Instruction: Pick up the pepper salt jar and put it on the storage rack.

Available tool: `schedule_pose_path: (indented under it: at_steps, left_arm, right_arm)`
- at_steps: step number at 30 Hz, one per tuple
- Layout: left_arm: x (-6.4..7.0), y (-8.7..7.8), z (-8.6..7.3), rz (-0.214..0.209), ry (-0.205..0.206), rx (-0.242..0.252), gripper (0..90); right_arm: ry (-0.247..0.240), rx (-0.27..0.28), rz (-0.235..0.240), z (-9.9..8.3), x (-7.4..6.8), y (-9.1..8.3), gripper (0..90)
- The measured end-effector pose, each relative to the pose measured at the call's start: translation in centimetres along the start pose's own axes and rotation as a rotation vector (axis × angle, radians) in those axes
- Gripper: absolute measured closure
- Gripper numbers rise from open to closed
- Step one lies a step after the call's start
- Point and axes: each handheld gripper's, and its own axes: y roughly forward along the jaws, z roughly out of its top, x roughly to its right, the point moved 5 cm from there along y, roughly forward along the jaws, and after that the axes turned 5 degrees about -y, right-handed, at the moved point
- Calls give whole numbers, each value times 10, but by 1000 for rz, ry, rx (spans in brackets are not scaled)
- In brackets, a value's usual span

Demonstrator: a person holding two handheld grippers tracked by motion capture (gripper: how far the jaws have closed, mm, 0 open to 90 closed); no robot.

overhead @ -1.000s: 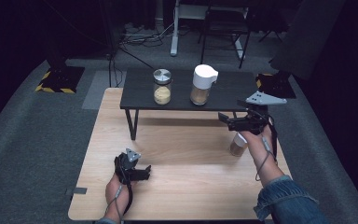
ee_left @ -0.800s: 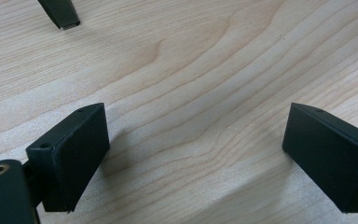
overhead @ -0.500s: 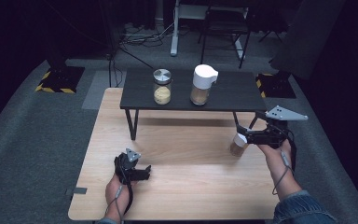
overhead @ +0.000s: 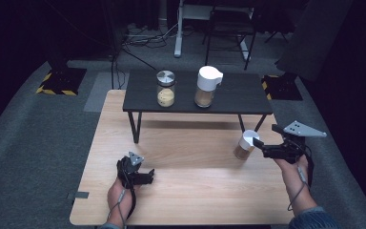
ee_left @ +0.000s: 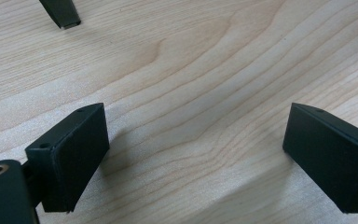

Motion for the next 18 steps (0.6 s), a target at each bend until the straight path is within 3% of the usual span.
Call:
schedule_pose_path:
  at_steps: [18]
  left_arm:
    - [0,0,0,0,0,0,68]
  right_arm:
    - [5,-29,-17,-57,2,3,28]
